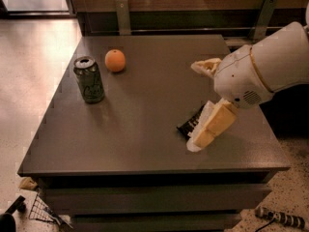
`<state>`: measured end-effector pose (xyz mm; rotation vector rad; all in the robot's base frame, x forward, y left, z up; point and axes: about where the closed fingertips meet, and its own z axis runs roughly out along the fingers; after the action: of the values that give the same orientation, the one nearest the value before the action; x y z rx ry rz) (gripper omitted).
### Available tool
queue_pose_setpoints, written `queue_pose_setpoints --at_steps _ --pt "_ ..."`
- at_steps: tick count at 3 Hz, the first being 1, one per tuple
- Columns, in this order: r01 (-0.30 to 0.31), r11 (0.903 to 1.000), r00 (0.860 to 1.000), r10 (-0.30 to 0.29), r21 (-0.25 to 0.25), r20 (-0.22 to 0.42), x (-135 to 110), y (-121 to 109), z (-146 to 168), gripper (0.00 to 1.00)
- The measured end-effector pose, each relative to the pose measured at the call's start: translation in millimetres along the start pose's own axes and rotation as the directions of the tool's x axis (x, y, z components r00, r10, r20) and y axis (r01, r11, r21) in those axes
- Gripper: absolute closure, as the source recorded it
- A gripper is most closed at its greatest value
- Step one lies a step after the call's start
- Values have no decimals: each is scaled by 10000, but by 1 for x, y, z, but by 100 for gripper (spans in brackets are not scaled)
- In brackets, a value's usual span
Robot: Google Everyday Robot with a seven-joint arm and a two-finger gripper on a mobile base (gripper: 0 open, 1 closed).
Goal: Knock green can over
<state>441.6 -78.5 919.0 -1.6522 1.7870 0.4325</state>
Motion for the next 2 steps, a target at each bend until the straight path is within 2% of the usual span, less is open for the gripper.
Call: queue_pose_setpoints --at_steps 1,2 --pt "-262 9997 9804 257 -1 1955 -22 -6 22 0" --pt "-704 9963 9472 513 490 3164 -51 -22 33 0"
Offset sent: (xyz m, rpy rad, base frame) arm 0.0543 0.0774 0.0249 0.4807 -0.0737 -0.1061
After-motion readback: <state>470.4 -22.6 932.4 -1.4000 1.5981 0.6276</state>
